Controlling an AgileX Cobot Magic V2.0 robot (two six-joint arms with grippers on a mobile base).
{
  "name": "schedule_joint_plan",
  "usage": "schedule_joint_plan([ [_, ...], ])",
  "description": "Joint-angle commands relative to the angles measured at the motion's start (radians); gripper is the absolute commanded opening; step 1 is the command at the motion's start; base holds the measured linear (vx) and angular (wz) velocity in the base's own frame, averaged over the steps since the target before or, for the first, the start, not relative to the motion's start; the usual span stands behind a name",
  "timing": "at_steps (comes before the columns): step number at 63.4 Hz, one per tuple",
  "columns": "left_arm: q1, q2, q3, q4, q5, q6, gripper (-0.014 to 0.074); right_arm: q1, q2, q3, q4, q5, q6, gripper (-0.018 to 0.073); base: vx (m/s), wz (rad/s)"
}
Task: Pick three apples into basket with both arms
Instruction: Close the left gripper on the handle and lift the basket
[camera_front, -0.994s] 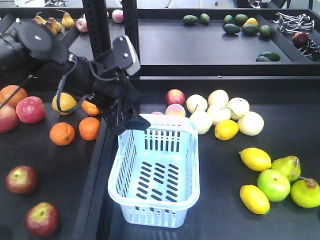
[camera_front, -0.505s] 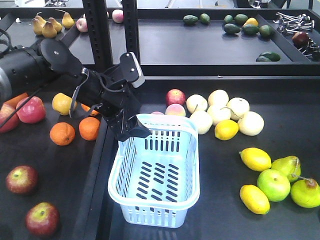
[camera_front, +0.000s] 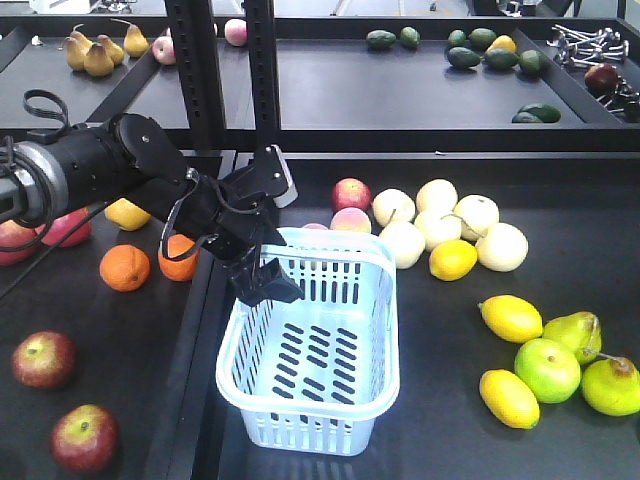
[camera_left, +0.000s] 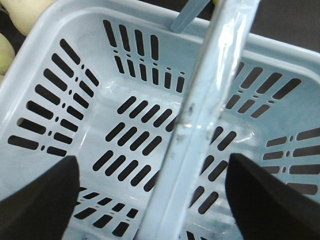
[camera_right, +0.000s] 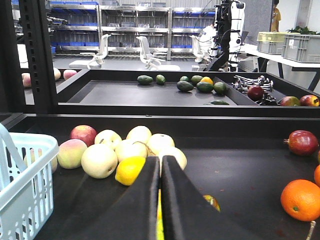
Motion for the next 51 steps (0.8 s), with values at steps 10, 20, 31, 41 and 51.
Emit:
schedule_joint_plan([
  [10, -0.005, -0.051, -0.03, -0.054, -0.002, -0.053, 0.0283, -0.007, -0.013, 0.014, -0.013, -0.078, -0.009, -0.0004, 0.0, 0.0],
  [20, -0.004, -0.062, -0.032, -0.055, 0.028, -0.08, -0.0008, -0.007, -0.013, 0.014, -0.013, -0.078, -0.009, -0.0004, 0.0, 0.0],
  [31, -0.004, -0.12, -0.032, -0.084, 0.044, -0.121, -0.0008, -0.007, -0.013, 0.014, -0.013, -0.078, -0.009, -0.0004, 0.0, 0.0],
  [41, -0.004, -0.213, -0.032, -0.116, 0.043, -0.211, -0.0008, -0.007, -0.013, 0.014, -0.013, -0.078, -0.009, -0.0004, 0.0, 0.0],
  [51, -0.004, -0.319, -0.032, -0.108, 0.082, -0.323, -0.0008, -0.007, -0.013, 0.014, -0.013, -0.078, -0.009, -0.0004, 0.0, 0.0],
])
